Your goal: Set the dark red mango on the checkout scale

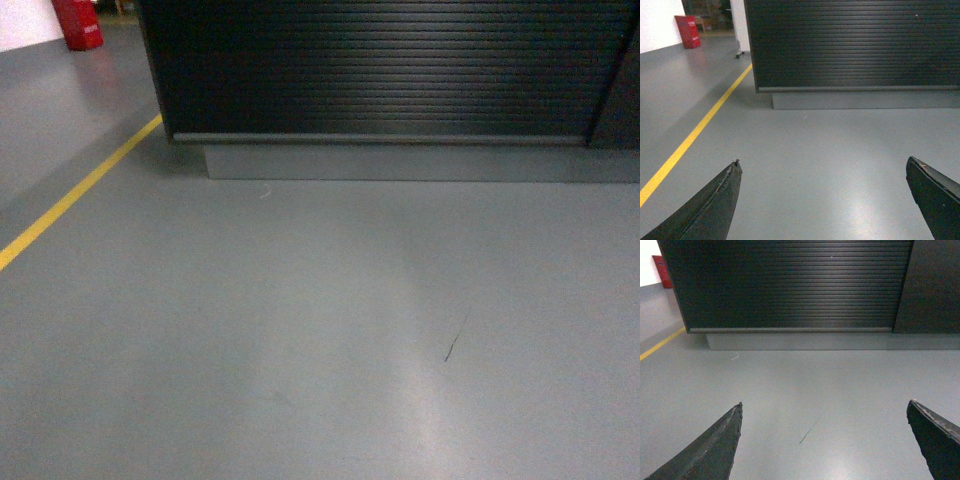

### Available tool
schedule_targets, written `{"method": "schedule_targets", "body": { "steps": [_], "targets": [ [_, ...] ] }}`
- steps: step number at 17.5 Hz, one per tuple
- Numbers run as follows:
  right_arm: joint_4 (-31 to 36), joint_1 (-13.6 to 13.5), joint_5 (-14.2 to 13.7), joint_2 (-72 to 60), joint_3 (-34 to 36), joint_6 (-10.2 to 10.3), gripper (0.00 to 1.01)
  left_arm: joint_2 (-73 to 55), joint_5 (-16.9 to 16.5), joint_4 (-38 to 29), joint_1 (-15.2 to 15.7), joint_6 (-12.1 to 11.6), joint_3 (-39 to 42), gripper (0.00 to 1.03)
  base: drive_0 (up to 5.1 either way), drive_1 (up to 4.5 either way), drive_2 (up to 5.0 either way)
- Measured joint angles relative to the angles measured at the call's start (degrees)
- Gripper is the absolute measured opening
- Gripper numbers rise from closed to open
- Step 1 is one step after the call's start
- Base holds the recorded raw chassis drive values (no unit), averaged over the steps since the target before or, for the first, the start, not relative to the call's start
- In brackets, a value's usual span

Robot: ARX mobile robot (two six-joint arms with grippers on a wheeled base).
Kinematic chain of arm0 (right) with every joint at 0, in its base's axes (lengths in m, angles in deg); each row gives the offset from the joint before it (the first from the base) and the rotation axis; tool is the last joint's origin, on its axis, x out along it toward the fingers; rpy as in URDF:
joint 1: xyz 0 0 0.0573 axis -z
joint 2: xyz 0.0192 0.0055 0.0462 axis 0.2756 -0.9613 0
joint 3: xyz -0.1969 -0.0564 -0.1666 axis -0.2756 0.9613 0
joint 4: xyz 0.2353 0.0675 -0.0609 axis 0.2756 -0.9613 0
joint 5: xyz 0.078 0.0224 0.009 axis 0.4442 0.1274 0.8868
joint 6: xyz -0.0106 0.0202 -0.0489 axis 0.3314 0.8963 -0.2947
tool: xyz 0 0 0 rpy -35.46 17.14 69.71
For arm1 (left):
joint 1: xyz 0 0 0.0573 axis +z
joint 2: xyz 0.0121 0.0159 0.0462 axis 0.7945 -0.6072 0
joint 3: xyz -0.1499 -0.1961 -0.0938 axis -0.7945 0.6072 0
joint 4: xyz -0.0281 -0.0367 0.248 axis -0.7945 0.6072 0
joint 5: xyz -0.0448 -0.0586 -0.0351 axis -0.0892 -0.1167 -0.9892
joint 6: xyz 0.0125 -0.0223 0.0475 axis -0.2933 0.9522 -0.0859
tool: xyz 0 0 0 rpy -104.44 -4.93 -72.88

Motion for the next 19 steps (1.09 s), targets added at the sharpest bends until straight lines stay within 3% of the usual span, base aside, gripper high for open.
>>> {"method": "schedule_targets", "body": {
  "steps": [19],
  "targets": [
    [-0.11,0.0,0.02,0.0,0.0,0.0,0.98,0.0,0.0,0.0,0.0,0.02,0.0,0.98,0.0,4.22,-4.3]
  ]
}}
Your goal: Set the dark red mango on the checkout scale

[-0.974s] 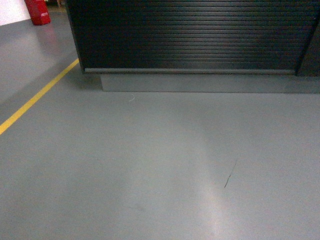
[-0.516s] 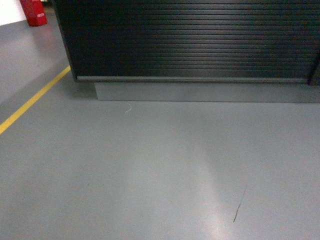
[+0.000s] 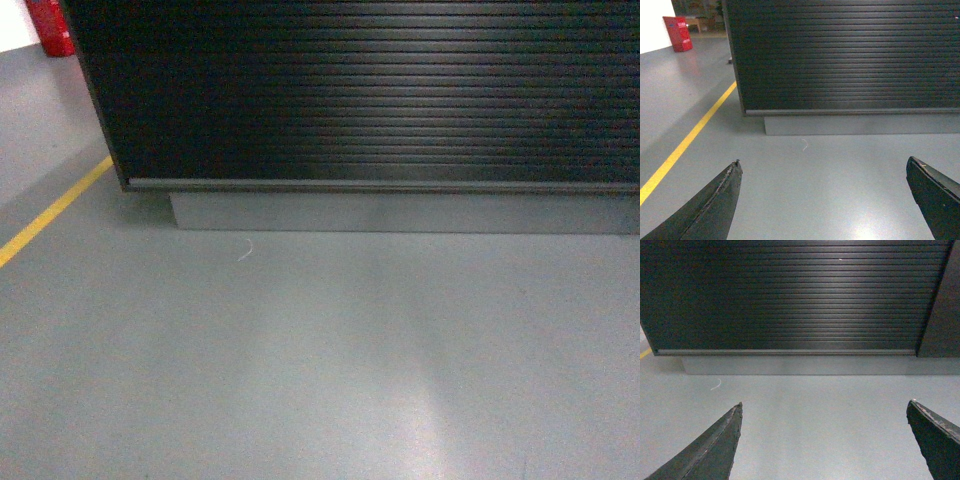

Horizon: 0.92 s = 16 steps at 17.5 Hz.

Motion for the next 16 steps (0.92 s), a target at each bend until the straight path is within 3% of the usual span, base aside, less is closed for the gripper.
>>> {"method": "schedule_targets", "body": {
  "steps": [16],
  "targets": [
    [0.11,0.0,-0.02,0.0,0.0,0.0,0.98,0.0,-0.02,0.0,0.0,-0.02,0.0,0.98,0.0,4.28,-4.2]
  ]
}}
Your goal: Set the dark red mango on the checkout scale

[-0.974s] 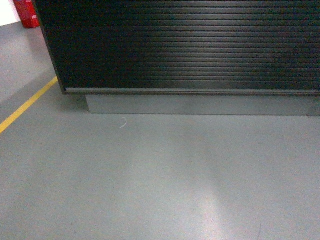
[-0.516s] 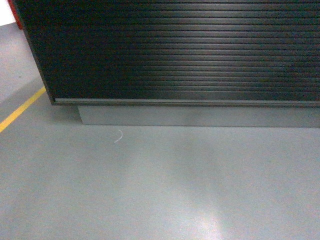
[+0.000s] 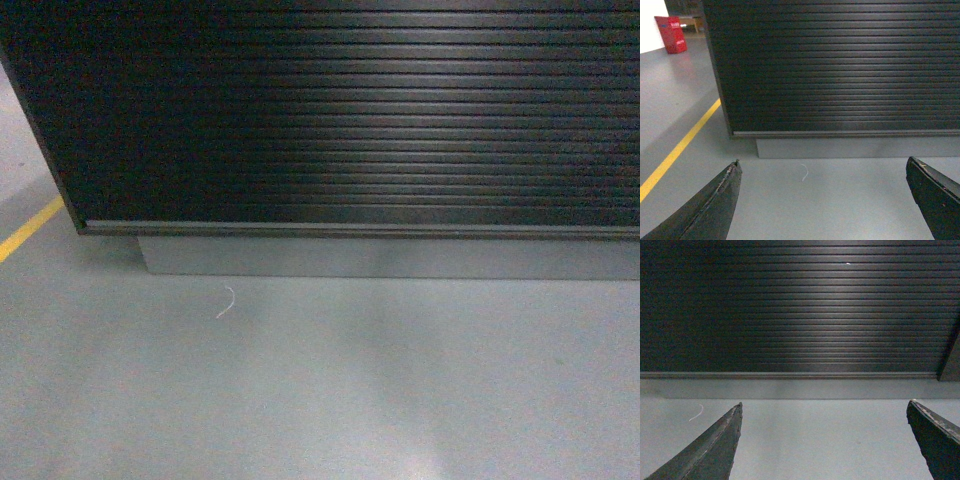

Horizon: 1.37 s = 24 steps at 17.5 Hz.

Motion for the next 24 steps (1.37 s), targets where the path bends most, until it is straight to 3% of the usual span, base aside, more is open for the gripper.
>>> {"method": "schedule_targets", "body": {
  "steps": [20,24],
  "targets": [
    [-0.02,0.0,0.0,0.0,0.0,0.0,0.98,0.0,0.02,0.0,0.0,0.0,0.0,0.98,0.0,4.22,-4.2],
    [-0.02,0.0,0.0,0.0,0.0,0.0,0.98,0.0,0.02,0.02,0.0,0.02,0.0,0.98,0.1,1.04,-0.8]
  ]
}}
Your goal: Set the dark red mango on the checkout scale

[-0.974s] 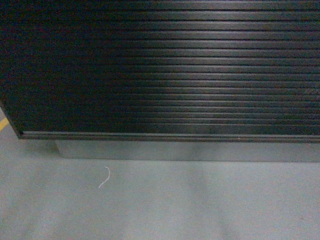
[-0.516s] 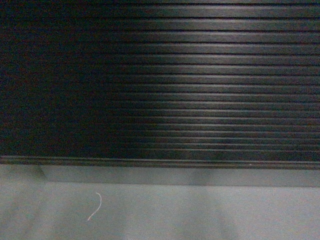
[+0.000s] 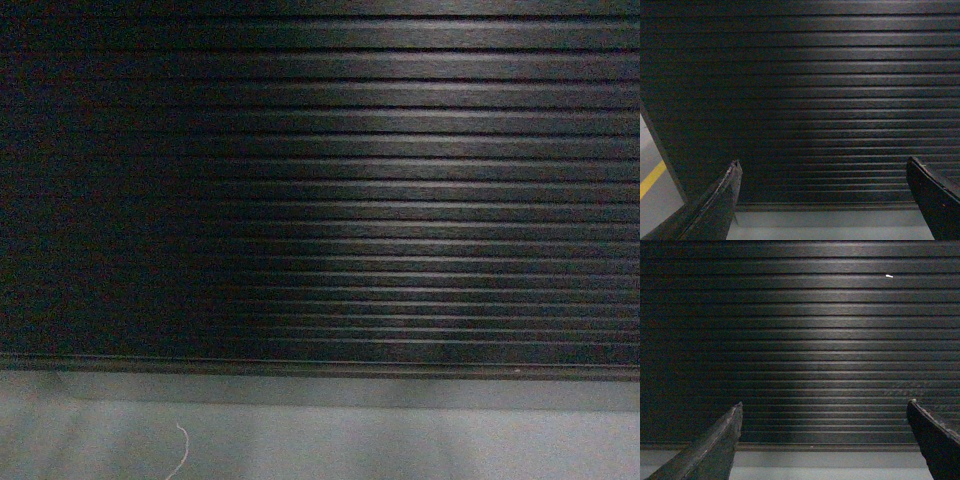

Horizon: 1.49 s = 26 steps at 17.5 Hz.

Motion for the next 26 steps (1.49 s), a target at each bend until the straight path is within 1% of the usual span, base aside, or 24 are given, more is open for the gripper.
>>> {"method": "schedule_targets", "body": {
  "steps": [26],
  "targets": [
    [-0.04,0.0,0.0,0.0,0.0,0.0,0.98,0.0,0.0,0.0,0.0,0.0,0.0,0.98,0.0,1.07,-1.0]
  ]
}}
